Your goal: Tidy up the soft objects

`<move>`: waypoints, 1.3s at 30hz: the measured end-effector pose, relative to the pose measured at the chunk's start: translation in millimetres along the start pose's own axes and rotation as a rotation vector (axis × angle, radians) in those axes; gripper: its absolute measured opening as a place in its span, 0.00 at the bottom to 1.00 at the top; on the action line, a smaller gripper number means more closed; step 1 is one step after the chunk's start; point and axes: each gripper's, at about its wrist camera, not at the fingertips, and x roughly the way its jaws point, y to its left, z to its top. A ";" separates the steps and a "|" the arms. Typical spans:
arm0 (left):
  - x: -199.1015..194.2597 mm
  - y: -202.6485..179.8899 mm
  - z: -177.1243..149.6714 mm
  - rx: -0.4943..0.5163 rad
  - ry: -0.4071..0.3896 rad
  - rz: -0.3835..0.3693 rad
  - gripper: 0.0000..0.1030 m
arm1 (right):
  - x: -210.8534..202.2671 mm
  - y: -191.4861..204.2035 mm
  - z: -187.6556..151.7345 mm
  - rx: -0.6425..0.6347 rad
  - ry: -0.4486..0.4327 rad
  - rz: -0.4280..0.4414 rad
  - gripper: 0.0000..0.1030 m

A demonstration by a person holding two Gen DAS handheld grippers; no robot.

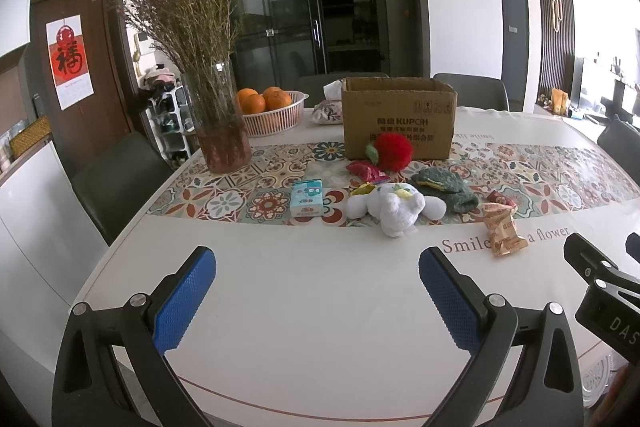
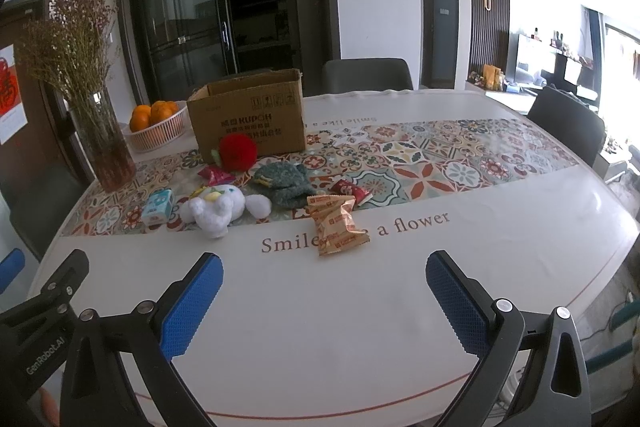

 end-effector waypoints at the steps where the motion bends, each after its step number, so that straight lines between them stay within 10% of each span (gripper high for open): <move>1: 0.6 0.0 0.2 0.000 -0.001 -0.001 1.00 | 0.0 -0.6 0.5 -0.001 0.001 0.001 1.00; 25: 3.2 -2.0 -0.1 0.002 0.007 -0.005 1.00 | 4.2 -0.4 1.4 -0.004 0.005 -0.005 1.00; 39: 59.6 -19.0 9.3 0.040 0.071 -0.018 1.00 | 75.7 -1.3 14.3 0.010 0.083 -0.002 1.00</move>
